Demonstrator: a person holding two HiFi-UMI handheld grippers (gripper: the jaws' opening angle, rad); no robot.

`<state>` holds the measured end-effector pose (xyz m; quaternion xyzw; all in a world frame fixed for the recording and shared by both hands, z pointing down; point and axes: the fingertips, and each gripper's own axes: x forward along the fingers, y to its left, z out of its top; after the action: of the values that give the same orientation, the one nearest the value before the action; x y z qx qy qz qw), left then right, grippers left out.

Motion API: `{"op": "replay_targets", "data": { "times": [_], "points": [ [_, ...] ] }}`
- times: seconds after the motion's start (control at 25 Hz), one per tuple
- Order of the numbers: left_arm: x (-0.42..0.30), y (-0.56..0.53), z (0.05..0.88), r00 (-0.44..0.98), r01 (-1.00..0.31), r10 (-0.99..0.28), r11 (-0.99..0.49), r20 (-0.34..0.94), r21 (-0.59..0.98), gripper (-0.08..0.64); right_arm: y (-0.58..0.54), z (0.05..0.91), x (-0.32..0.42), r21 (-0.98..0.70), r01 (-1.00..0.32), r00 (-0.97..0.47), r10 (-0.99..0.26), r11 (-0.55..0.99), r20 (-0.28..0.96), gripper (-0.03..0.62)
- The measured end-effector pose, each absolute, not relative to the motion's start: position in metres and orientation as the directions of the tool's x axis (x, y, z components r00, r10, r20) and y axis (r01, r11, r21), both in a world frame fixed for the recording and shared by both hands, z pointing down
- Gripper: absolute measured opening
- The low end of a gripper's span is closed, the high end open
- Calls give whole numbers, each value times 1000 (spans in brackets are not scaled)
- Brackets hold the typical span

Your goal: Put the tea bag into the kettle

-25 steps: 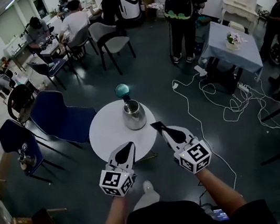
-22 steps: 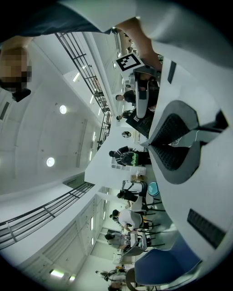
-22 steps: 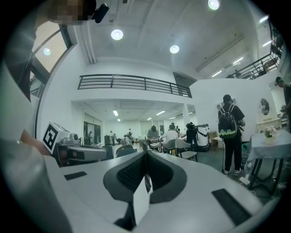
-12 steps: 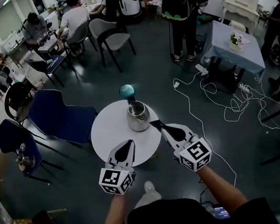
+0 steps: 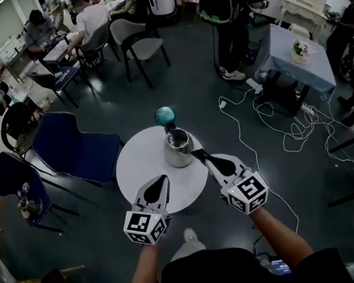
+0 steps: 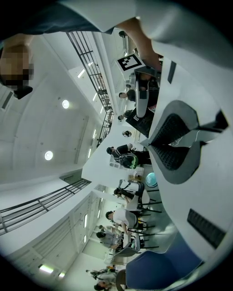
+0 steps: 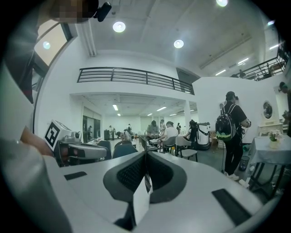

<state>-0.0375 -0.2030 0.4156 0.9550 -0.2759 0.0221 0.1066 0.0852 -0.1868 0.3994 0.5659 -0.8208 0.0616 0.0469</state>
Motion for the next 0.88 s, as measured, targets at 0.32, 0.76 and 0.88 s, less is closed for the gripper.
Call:
{"op": "replay_targets", "data": {
  "times": [0.32,0.76,0.88],
  "points": [
    [-46,-232,433,859,-511,-497,-829,120,227,15,-215,410,80,-57,-946,-325,-929,320,177,18],
    [-66,-252,473,853,-522,-496,-803,164,287,15,-247,432,76,-63,-953,-304,-928,298,214,18],
    [-64,-254,482,854,-521,-491,-798,176,302,15,-257,436,81,-64,-955,-298,-929,291,221,18]
  ]
}}
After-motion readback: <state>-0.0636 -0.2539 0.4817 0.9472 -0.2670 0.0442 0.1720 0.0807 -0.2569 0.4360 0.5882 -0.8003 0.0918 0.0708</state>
